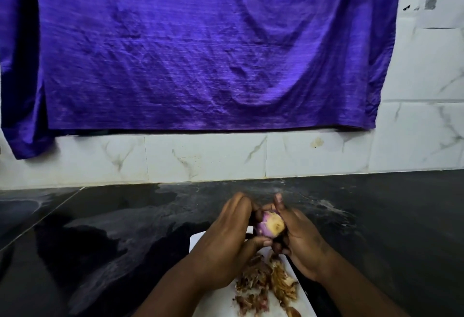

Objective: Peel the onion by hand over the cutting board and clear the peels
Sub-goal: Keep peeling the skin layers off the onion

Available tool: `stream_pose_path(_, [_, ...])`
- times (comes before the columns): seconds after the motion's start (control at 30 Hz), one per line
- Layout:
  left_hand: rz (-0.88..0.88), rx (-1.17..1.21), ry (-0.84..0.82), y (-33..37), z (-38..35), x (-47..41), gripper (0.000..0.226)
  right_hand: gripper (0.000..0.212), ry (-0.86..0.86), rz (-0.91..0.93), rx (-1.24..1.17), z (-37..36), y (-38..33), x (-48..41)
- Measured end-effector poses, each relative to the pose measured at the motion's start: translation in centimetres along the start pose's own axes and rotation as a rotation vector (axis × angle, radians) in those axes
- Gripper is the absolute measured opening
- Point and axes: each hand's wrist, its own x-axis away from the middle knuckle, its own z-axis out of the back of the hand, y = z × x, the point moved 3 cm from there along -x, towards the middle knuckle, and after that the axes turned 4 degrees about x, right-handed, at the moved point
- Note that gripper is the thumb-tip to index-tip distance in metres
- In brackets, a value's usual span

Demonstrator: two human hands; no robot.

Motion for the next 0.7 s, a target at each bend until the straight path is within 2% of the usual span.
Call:
stream_pose_path(0.13, [-0.011, 0.08, 0.161, -0.2, 0.13, -0.14, 0.042, 0.067, 0.042, -0.035, -0.11, 0.29, 0.06, 0.0])
stream_pose_path(0.33, [-0.013, 0.201, 0.24, -0.15, -0.26, -0.11, 0.025, 0.07, 0.029, -0.02, -0.202, 0.3, -0.13, 0.15])
stream_pose_path(0.47, [0.034, 0.182, 0.111, -0.15, -0.11, -0.2, 0.026, 0.078, 0.011, 0.011, -0.104, 0.19, -0.23, 0.07])
stream_pose_path(0.6, [0.054, 0.101, -0.021, 0.14, -0.02, -0.08, 0.026, 0.067, -0.013, 0.012, -0.02, -0.14, -0.56, 0.38])
stream_pose_path(0.7, [0.068, 0.08, -0.1, 0.27, 0.11, -0.04, 0.026, 0.066, -0.019, 0.022, 0.045, -0.26, -0.52, 0.4])
